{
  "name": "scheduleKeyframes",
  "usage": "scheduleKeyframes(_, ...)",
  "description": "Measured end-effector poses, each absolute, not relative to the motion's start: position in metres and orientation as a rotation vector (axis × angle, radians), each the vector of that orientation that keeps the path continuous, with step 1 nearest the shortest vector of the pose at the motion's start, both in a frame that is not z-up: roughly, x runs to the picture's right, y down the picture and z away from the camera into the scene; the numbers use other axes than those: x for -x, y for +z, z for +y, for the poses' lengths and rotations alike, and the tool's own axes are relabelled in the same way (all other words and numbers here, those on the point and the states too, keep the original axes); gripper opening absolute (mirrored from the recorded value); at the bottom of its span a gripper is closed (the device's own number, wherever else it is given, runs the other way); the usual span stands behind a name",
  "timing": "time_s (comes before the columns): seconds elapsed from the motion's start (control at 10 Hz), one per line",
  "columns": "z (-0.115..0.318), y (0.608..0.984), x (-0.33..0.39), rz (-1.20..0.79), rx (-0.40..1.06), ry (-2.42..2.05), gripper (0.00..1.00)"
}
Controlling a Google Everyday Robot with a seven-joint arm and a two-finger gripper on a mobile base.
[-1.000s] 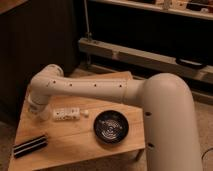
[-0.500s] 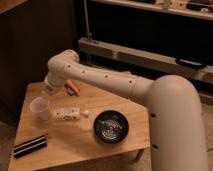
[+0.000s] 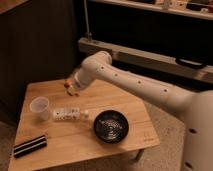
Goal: Move the arm in a circular motion
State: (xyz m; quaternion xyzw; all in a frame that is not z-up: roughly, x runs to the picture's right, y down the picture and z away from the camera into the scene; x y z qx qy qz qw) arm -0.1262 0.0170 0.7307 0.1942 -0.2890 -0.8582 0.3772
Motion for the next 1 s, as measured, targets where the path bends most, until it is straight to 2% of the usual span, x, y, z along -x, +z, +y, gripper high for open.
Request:
scheduleKeyframes(0.4, 0.081, 0.700, 0.126, -0.828, -0.455, -2.198, 0.04)
scheduleKeyframes(0.6, 0.119, 0.674, 0.175, -0.919, -0.462, -2.244, 0.04)
scheduleKeyframes(1.0, 0.155, 0.648, 0.289, -1.089, -0.527, -2.361, 0.04)
